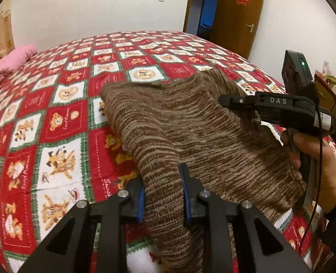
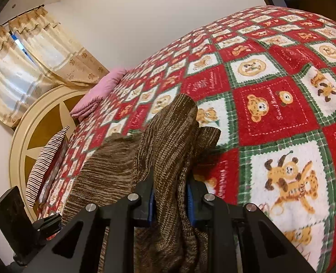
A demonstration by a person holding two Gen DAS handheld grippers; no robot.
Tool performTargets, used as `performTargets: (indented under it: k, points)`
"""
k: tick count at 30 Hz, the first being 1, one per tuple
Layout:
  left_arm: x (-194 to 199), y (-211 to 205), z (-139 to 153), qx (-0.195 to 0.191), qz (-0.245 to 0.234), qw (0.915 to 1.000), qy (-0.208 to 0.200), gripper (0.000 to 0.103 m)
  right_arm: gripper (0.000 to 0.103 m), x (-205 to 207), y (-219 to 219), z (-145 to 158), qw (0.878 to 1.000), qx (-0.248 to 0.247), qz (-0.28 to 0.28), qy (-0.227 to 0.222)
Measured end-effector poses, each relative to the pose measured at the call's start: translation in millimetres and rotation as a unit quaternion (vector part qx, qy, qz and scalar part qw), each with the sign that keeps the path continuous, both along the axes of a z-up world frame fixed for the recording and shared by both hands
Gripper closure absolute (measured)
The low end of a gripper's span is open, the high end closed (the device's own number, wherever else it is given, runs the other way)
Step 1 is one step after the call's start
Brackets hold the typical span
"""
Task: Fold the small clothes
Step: 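Grasp the sweater edge with the left tool beside the right tool, then lift the held sweater edge with both tools and fold it over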
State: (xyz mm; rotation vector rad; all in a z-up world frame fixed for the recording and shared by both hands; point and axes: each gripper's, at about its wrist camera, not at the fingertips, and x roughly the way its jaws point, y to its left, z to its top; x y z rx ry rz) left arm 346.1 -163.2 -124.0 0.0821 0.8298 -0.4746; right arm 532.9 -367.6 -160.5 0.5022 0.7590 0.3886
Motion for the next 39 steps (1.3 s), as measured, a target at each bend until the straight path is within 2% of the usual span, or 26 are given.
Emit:
performTargets:
  k: [9,15,23,39]
  points:
    - [-23.4,15.0,18.3,-0.001,0.001,0.9999,-0.016,0.077,0.081,-28.4,34.7,23.7,1.000,0.007,0.020,-0.024]
    - [-46.8,41.8,26.2,-0.012,0.009,0.9997,-0.021,0.077,0.081,-49.2,56.0,22.8,0.999,0.021,0.031,-0.028]
    - [-79.3,80.6,28.3,-0.001,0.022,0.9992,-0.034,0.077,0.081,-74.1,98.6,20.4,0.997,0.039,0.064,-0.033]
    - [-125.1,169.3,38.5,-0.022,0.074,0.9962,-0.041,0.077,0.081,-92.3,204.2,27.6,0.987,0.057,0.145,-0.034]
